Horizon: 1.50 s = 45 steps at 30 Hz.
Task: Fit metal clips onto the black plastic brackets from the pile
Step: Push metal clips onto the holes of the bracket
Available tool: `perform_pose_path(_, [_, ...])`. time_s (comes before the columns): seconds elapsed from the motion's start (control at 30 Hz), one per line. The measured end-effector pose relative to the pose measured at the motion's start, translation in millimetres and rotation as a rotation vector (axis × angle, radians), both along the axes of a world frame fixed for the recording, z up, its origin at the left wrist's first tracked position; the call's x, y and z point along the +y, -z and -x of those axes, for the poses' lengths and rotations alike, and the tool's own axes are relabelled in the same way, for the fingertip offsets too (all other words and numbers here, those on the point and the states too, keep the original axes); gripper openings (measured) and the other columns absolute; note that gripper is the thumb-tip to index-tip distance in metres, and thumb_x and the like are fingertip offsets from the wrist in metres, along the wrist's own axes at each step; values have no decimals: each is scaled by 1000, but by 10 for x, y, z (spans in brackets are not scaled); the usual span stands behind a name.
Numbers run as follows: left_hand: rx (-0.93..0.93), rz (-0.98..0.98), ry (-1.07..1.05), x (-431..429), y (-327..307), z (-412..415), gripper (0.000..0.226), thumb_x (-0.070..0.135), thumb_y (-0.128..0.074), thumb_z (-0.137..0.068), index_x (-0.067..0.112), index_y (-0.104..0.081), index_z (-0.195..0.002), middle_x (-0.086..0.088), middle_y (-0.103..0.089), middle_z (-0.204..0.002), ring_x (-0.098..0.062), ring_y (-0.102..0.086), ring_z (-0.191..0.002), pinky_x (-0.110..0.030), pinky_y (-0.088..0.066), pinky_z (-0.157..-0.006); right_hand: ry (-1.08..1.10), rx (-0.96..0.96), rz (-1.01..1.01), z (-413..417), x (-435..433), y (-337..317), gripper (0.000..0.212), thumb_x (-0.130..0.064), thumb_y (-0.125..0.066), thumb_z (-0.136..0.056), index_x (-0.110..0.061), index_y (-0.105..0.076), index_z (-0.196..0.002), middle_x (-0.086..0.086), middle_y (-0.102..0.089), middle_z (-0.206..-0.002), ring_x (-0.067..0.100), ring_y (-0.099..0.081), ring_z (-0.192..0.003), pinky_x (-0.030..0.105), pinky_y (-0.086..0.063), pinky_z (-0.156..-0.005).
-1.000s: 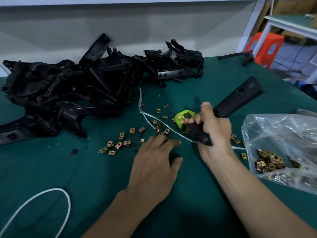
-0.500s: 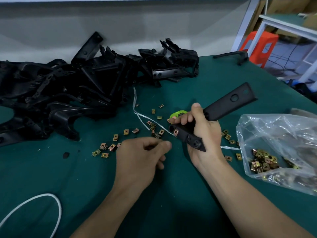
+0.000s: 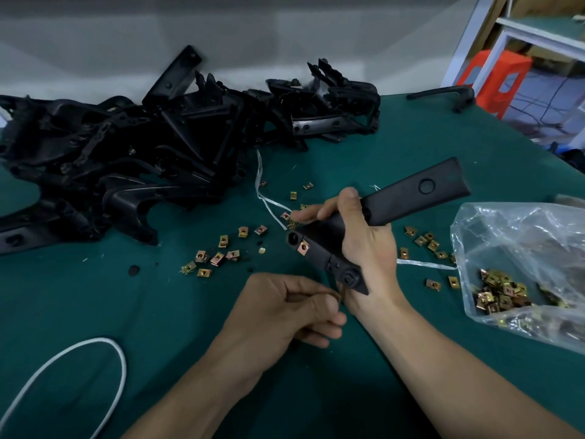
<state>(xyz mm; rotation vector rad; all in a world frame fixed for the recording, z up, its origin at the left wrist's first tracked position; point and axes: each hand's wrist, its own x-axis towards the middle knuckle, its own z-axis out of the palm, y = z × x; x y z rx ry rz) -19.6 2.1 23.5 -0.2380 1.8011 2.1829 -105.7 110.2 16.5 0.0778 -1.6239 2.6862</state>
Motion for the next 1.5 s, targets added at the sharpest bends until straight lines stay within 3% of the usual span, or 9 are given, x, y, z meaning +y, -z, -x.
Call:
perform_pose_path(0.17, [7, -47, -7, -36, -50, 2, 17, 36, -80, -68, 19, -79, -67, -14, -73, -68, -16, -66, -51, -23, -52, -50, -52, -9, 27, -83, -50, -24, 39, -33, -54, -102, -3, -55, -77, 32, -68, -86, 43, -71, -91, 38, -60, -79])
perform_pose_path(0.43, [-30, -161, 44, -94, -42, 15, 22, 38, -81, -72, 17, -79, -70, -11, -76, -79, -11, -70, -61, -20, -54, -57, -117, 30, 115, -137, -113, -43, 35, -24, -52, -103, -3, -53, -75, 26, -60, -78, 37, -70, -82, 35, -58, -75])
perform_pose_path(0.57, [-52, -201, -16, -87, -42, 11, 23, 35, -78, -72, 17, -74, -58, -7, -71, -63, -9, -62, -48, -19, -50, -49, -175, 26, 111, -89, -95, -19, 27, -14, -54, -103, -4, -53, -77, 21, -62, -78, 37, -70, -87, 38, -57, -80])
perform_pose_path(0.7, [-13, -210, -102, -16, -22, -8, 25, 41, -74, -69, 17, -78, -64, -11, -75, -73, -13, -70, -58, -21, -55, -55, -224, 54, 100, -50, -60, 0, 18, -9, -56, -100, -2, -55, -84, 28, -60, -89, 40, -69, -94, 40, -57, -80])
perform_pose_path(0.87, [-35, -276, -210, -27, 8, 9, 21, 39, -78, -60, 19, -78, -62, -8, -74, -71, -9, -69, -57, -18, -54, -52, -225, 133, 6, -21, -32, 29, 7, -2, -58, -97, -1, -58, -90, 30, -66, -97, 39, -65, -98, 42, -57, -83])
perform_pose_path(1.03, [-96, -371, -189, -29, 36, 39, 11, 24, -75, -66, 14, -78, -64, -11, -74, -71, -10, -70, -57, -17, -55, -51, -174, 247, -81, 30, 15, 31, 7, -3, -60, -95, 2, -60, -90, 36, -64, -103, 51, -60, -108, 60, -51, -97])
perform_pose_path(1.13, [-127, -381, -152, -46, 33, 51, 11, 23, -75, -66, 13, -77, -62, -12, -73, -68, -9, -68, -52, -17, -54, -47, -146, 343, -176, 66, 56, 15, 12, -6, -62, -96, 6, -61, -91, 31, -67, -100, 49, -62, -105, 65, -48, -96])
perform_pose_path(1.4, [-141, -348, -54, -121, 39, 32, 18, 25, -76, -68, 14, -73, -54, -9, -69, -61, -6, -62, -45, -15, -50, -44, -150, 459, -301, 42, 86, 16, 11, -7, -63, -97, -11, -66, -87, 18, -71, -95, 43, -65, -98, 65, -49, -85])
perform_pose_path(1.5, [-139, -327, -31, -144, 51, 40, 18, 18, -85, -72, 11, -75, -59, -11, -70, -62, -8, -63, -46, -16, -50, -44, -182, 431, -319, 16, 86, 35, 14, -6, -63, -97, -13, -67, -86, 15, -73, -95, 37, -68, -96, 51, -55, -83])
